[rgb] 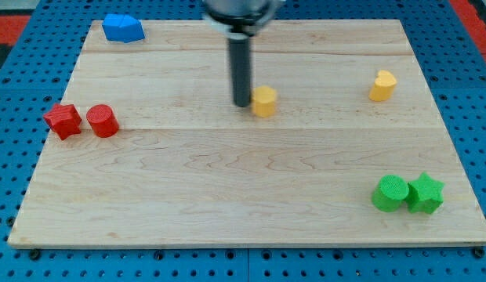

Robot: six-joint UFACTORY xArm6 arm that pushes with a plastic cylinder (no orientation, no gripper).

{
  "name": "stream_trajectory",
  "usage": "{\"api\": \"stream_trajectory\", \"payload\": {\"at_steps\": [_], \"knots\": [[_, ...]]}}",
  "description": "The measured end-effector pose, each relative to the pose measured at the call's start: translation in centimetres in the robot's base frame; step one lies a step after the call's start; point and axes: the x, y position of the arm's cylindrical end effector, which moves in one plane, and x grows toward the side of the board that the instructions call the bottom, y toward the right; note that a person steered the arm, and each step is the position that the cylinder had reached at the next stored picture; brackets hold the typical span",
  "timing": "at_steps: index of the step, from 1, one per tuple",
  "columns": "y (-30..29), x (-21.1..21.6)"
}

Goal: Slide the hexagon parallel to the green circle

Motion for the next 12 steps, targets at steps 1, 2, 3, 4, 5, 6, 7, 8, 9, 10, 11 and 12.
{"api": "stream_trajectory", "payload": {"at_steps": [1, 2, 3, 4, 5, 6, 7, 8, 9, 10, 11, 12], "knots": [[7.8, 0.3], [9.7, 0.3], [9.0, 2.1], [11.3, 3.4], [14.8, 3.4], [15.1, 3.4], [10.4, 3.4], [7.5, 1.6], [10.9, 0.2], [15.1, 0.2], [14.4, 0.7], [8.9, 3.0]]}}
